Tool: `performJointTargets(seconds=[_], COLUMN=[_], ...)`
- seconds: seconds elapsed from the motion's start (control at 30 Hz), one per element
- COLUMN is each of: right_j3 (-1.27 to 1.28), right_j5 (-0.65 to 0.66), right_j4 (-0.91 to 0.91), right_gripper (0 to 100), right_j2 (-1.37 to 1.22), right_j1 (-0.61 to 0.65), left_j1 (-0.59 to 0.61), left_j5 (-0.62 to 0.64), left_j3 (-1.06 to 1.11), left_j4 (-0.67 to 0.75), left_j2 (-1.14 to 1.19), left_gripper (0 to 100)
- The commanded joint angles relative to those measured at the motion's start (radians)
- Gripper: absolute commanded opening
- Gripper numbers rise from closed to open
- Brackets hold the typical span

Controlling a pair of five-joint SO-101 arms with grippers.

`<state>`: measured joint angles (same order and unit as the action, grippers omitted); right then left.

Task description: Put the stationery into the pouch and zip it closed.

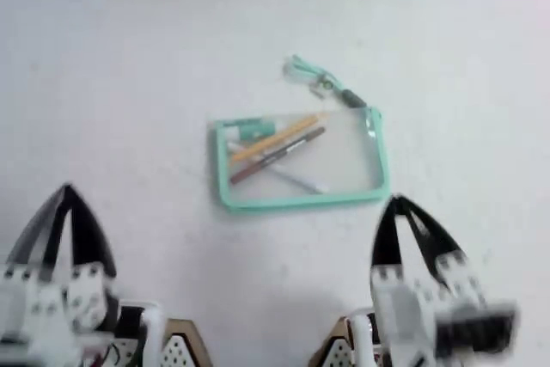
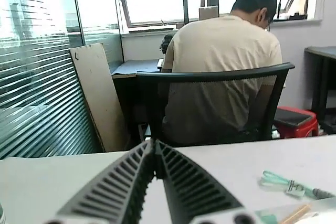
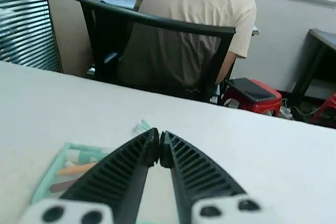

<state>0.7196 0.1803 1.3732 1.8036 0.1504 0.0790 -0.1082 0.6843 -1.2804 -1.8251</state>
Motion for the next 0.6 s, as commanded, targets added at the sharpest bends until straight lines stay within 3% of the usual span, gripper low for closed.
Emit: performJointTargets(seconds=[0.0,0.23,0.4,0.57], right_j3=[0.242,0.678,0.876,0.971], right_j5=[0.003,0.002,-0.002,-0.170], right_j4=[-0.170,-0.572,-0.785,-0.834], right_gripper=[1.8,1.8,1.8,1.8], right_j2=[-0.002,-0.002,-0.002,-0.005], right_j1=[0.008,0.008,0.008,0.007], left_j1=[0.007,0.007,0.007,0.007], left_j5=[-0.080,-0.034,-0.031,-0.037], left_j3=[0.198,0.514,0.740,1.005], left_j4=[0.141,0.288,0.468,0.720], left_j2=[0.001,0.001,0.001,0.001], left_gripper=[2,2,2,2])
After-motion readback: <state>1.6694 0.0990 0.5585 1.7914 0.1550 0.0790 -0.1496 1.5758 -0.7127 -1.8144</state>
